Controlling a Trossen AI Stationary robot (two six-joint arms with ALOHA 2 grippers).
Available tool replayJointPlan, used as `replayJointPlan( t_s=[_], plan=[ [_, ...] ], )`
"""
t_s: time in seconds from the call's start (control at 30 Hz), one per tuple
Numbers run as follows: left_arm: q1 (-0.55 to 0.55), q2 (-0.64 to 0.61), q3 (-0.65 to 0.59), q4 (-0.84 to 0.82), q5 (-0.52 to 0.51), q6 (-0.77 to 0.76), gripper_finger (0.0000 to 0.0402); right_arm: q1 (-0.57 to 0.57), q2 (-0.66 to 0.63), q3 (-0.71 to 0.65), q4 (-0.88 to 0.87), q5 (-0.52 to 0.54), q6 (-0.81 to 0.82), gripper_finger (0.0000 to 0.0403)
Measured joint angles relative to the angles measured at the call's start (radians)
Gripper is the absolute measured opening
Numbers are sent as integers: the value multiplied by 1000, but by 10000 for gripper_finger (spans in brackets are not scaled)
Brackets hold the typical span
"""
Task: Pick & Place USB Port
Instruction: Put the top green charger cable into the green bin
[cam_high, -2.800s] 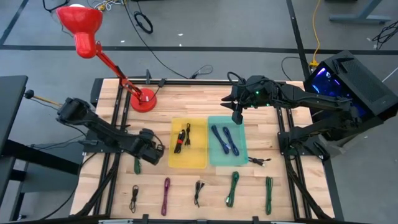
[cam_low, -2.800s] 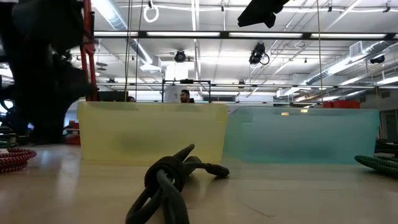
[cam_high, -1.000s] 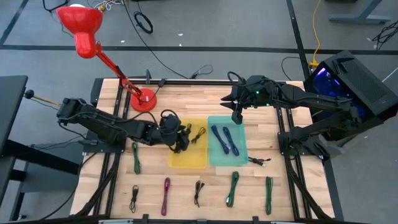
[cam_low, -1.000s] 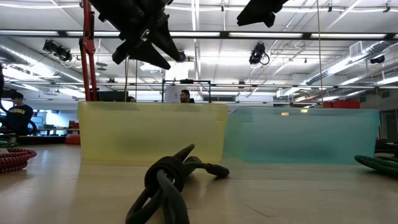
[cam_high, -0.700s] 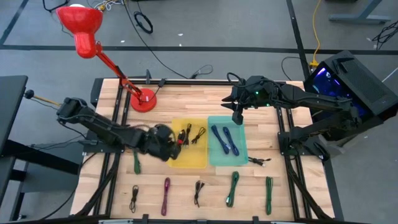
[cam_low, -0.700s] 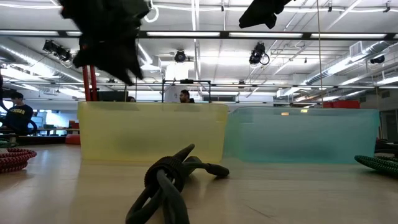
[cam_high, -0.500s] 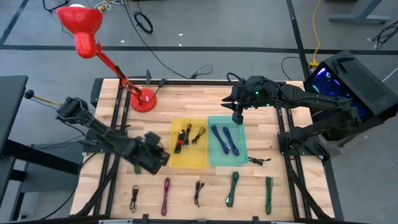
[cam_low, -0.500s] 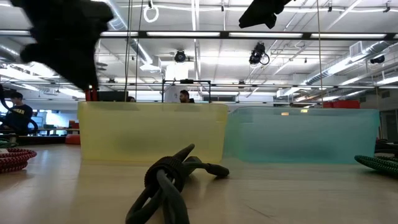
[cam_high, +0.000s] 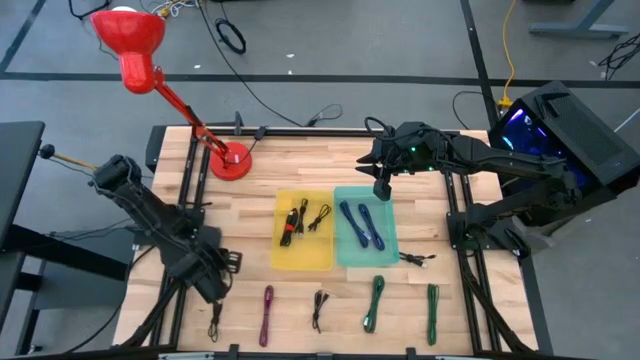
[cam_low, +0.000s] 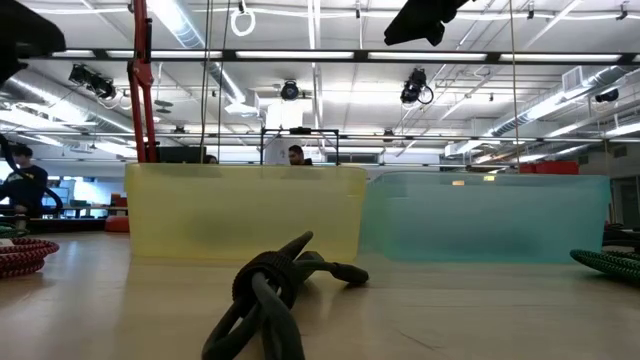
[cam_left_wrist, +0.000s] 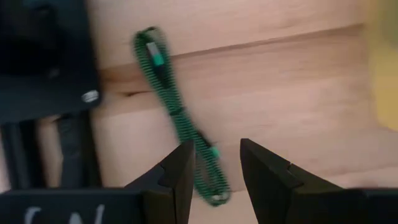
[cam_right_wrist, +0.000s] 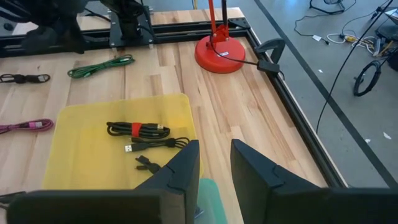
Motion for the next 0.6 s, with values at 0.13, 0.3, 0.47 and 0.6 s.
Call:
replayJointPlan(
  t_s=[0.13,0.3,0.47,0.6],
  plan=[
    [15,-1,-28,-7,61,-35,133,0,0,0,0,0,2,94],
    [33,-1,-103,40,114,-54,133,0,0,0,0,0,2,94],
    [54,-1,-165,119,90,-55,133,0,0,0,0,0,3,94],
    [73,-1,-206,193,76,-35,133,0,0,0,0,0,3,94]
  ],
)
